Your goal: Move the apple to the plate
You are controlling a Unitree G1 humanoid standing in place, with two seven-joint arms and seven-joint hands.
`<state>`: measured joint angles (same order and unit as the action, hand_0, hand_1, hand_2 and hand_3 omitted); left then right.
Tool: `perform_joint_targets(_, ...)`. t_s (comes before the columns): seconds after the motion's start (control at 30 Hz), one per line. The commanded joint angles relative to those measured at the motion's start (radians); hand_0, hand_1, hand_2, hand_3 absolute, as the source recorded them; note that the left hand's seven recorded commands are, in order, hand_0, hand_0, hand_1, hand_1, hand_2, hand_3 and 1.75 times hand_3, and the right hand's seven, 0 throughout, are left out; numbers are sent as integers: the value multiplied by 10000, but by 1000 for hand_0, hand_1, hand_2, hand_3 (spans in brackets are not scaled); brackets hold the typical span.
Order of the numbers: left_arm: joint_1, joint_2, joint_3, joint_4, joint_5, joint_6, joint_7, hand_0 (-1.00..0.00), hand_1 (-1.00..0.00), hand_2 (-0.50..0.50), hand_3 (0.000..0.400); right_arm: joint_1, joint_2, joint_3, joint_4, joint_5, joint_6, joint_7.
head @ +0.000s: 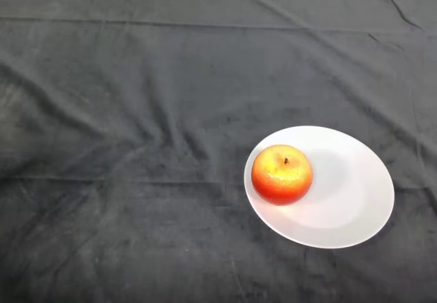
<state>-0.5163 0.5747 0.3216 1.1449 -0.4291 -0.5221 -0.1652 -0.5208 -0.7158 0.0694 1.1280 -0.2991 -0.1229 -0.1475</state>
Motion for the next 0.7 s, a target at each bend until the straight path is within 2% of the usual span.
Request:
perform_joint_targets(0.03,367,726,269,347,-228,171,227,0,0,0,0,776,504,234,372,-210,103,108)
perform_joint_targets(0.53,382,821,1031,448,-383,829,1097,0,0,0,0,769,504,237,386,-213,97,106)
perform_joint_targets(0.7,293,686,1104,391,-308,916,1344,0,0,0,0,768,504,237,389,-213,95,105)
